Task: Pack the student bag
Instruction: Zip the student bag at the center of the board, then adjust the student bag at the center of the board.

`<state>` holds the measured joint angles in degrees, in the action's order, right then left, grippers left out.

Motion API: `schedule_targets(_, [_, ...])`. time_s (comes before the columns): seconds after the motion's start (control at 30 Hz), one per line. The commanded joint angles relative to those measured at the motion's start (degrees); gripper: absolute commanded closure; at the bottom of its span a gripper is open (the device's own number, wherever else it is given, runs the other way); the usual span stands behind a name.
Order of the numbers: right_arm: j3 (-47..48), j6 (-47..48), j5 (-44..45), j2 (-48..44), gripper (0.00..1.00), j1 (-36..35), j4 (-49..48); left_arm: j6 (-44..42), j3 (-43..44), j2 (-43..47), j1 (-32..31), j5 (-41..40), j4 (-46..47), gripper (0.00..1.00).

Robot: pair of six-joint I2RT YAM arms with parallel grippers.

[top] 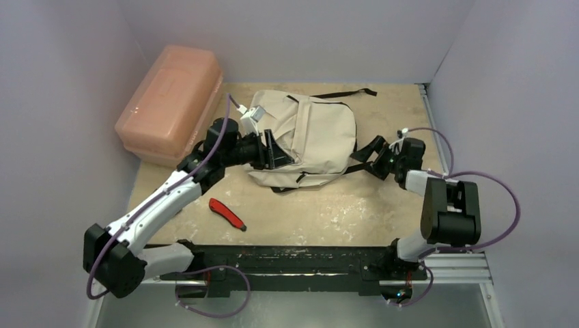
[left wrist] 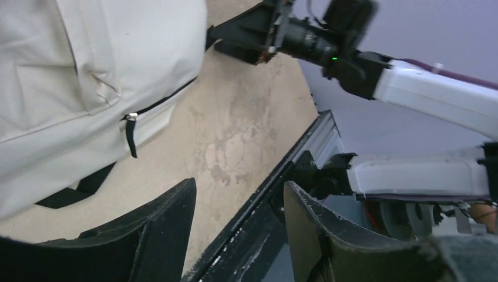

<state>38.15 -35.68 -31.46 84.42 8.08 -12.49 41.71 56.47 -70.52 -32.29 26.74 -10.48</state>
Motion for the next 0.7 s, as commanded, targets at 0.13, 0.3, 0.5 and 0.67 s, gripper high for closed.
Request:
schedule_targets(0.13, [-5.1, -11.4, -13.4, 12.3, 0.01, 0.4, -33.3, 2.6, -1.9, 12.6, 0.3, 4.8, -8.3, 0.44])
schedule_targets(0.3, [-4.7, -20.0, -15.5, 22.7, 0.01, 0.4, -50.8, 3.7, -2.9, 15.3, 0.3, 4.9, -8.7, 0.44])
schedule_targets(0.5, [1.3, -19.6, -16.1, 28.4, 0.09, -0.6, -49.0, 3.6, -1.9, 14.5, 0.3, 4.9, -9.1, 0.44])
schedule_targets(0.67, [6.9, -16.3, -13.8, 30.0, 0.17, -4.5, -42.2, 4.4, -1.3, 12.7, 0.3, 5.3, -7.6, 0.44])
